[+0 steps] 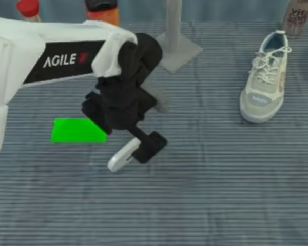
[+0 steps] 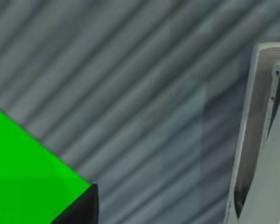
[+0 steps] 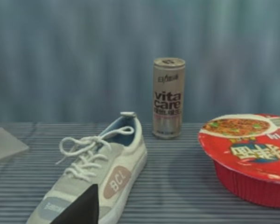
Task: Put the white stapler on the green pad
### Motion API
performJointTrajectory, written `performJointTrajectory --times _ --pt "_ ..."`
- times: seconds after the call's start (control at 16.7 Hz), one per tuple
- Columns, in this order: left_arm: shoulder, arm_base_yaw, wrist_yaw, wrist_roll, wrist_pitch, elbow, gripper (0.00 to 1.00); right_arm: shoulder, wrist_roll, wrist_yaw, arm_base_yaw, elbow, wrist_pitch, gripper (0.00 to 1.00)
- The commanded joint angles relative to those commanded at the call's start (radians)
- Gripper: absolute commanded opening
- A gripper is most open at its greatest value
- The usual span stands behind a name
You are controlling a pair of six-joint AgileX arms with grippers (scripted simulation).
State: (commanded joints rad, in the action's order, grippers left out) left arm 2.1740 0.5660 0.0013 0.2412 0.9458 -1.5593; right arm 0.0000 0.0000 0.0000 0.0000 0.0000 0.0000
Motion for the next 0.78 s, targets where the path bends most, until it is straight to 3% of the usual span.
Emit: performJointTrajectory --times 0.36,0.78 --pt "0.019 0.0 0.0 0.0 -0.047 0.038 1.0 0.0 0.0 0.0 0.0 0.0 0.0 1.0" --pt "0.019 0.0 0.0 0.0 -0.047 0.038 0.47 0.0 0.0 0.0 0.0 0.0 0.0 1.0"
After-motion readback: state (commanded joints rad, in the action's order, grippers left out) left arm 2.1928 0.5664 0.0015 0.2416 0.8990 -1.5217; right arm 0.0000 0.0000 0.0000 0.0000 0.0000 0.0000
